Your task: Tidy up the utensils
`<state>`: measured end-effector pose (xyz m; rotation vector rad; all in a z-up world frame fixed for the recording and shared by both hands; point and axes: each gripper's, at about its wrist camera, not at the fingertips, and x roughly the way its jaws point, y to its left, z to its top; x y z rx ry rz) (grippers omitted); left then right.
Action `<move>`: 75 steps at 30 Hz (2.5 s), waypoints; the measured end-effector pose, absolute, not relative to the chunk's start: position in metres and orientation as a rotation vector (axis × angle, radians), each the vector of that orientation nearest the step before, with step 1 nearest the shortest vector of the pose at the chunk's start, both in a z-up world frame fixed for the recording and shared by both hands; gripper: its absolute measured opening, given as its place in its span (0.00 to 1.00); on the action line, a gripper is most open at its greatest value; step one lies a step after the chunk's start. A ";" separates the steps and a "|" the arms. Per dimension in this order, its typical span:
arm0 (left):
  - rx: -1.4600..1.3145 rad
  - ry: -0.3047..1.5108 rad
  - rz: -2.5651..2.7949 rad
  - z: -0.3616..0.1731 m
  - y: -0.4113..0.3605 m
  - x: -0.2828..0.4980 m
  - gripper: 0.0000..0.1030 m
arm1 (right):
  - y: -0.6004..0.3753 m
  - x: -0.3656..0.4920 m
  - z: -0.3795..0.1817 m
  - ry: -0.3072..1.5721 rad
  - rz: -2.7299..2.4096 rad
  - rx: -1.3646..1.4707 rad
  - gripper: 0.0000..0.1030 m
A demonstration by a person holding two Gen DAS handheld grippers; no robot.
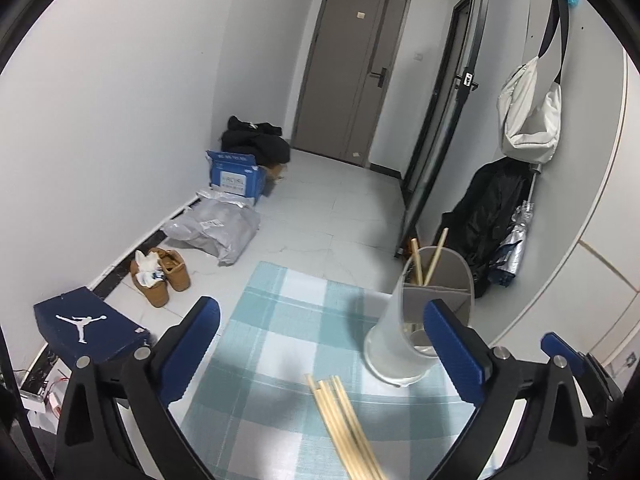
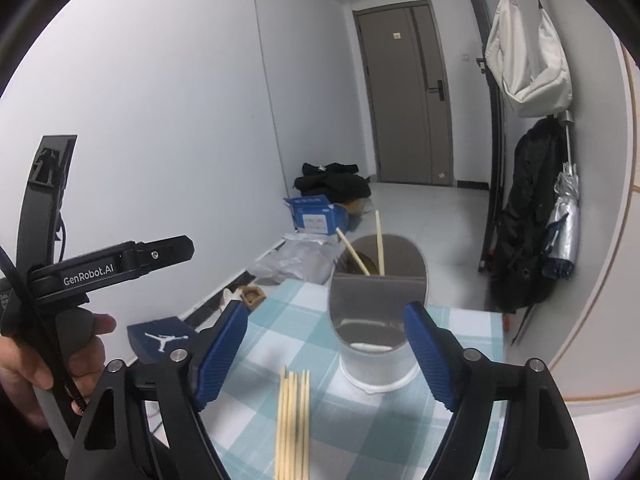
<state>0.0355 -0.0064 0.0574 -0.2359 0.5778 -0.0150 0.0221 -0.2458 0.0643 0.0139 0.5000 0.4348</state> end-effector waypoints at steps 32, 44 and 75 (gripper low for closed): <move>-0.411 0.898 0.015 -0.043 0.033 0.068 0.99 | -0.203 0.072 -0.081 0.972 0.379 -0.097 0.68; -0.536 0.939 0.070 -0.054 0.061 0.077 0.98 | -0.176 0.075 -0.114 1.060 0.385 -0.267 0.39; -0.585 0.959 0.139 -0.054 0.056 0.079 0.98 | -0.216 0.066 -0.095 1.202 0.498 -0.241 0.25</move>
